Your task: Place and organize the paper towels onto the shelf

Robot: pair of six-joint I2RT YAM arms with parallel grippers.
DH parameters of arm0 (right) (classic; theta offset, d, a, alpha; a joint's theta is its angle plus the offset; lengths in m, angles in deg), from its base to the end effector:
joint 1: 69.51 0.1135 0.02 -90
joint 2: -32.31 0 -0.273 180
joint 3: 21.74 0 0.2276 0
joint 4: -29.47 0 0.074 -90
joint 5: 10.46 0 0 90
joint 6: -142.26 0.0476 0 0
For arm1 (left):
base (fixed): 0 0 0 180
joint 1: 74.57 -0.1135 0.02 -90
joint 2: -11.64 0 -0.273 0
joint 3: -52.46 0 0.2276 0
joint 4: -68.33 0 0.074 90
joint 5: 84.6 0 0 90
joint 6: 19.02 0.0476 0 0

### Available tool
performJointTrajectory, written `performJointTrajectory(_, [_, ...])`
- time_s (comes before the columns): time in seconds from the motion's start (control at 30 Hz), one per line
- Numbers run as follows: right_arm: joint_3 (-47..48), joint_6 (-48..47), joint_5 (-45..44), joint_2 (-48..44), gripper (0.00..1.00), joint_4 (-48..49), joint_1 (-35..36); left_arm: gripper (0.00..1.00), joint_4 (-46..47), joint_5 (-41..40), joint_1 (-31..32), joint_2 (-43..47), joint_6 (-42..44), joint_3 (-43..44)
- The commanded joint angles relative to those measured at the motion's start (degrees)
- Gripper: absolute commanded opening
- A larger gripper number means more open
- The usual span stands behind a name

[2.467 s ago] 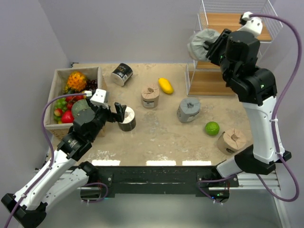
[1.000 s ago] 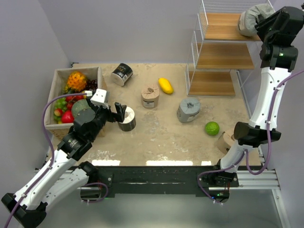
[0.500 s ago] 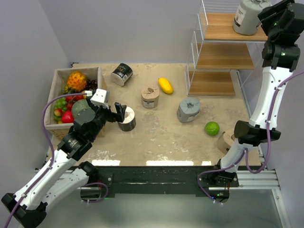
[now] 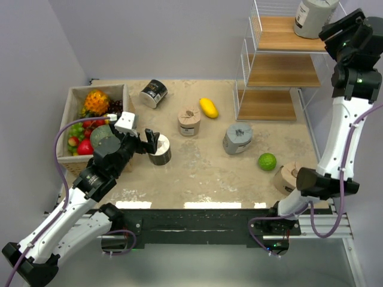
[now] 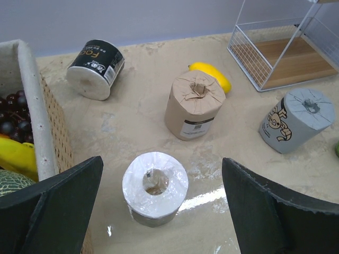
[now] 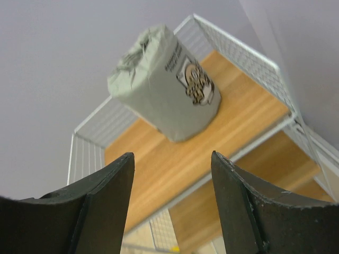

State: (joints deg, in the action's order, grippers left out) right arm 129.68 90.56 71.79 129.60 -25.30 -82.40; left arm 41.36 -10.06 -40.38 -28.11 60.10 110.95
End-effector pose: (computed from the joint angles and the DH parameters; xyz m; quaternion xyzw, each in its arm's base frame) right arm 0.2999 -0.0752 0.5674 0.3493 0.6193 0.1074 0.6949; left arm 0.1265 -0.0706 0.3440 0.0651 0.7515 -0.1546 0.6380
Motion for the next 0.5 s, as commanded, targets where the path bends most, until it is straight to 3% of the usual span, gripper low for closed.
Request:
performJointTrajectory(0.0, [-12.2, -4.1, 6.9, -10.9, 0.63, -1.6, -0.2, 1.00, 1.7, -0.6, 0.3, 0.3, 0.6, 0.1])
performJointTrajectory(0.3, [-50.1, -9.2, 16.3, -34.0, 0.63, -2.4, 1.1, 1.00, 1.8, -0.3, 0.3, -0.4, 0.7, 0.0])
performJointTrajectory(0.47, [-65.7, -9.7, 16.4, -39.5, 0.63, -0.9, 4.1, 1.00, 1.8, -0.4, 0.2, -1.8, 0.8, 0.0])
